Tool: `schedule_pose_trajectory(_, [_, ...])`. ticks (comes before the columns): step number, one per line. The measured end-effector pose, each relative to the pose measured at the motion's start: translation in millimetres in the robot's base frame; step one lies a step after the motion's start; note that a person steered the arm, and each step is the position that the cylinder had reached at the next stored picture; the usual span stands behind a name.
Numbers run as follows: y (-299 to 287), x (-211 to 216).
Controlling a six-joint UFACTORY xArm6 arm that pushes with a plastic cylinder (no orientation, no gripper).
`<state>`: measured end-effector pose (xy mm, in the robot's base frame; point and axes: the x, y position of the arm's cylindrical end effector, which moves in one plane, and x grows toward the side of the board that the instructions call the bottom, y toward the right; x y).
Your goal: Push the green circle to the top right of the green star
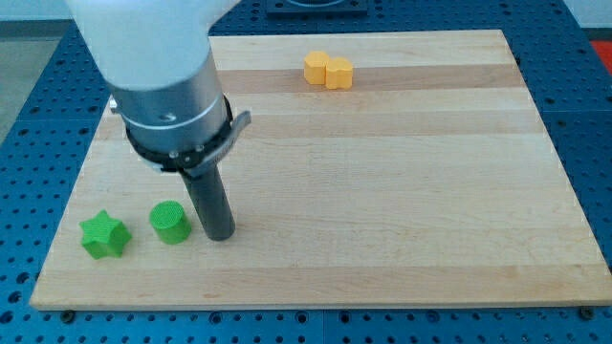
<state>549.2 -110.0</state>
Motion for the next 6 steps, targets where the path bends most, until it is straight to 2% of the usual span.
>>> schedule_pose_trajectory(2, [-3.5,-0.1])
schedule_pose_trajectory(5, [-73.9,-6.2])
schedule_pose_trajectory(6, [-77.5,-6.2])
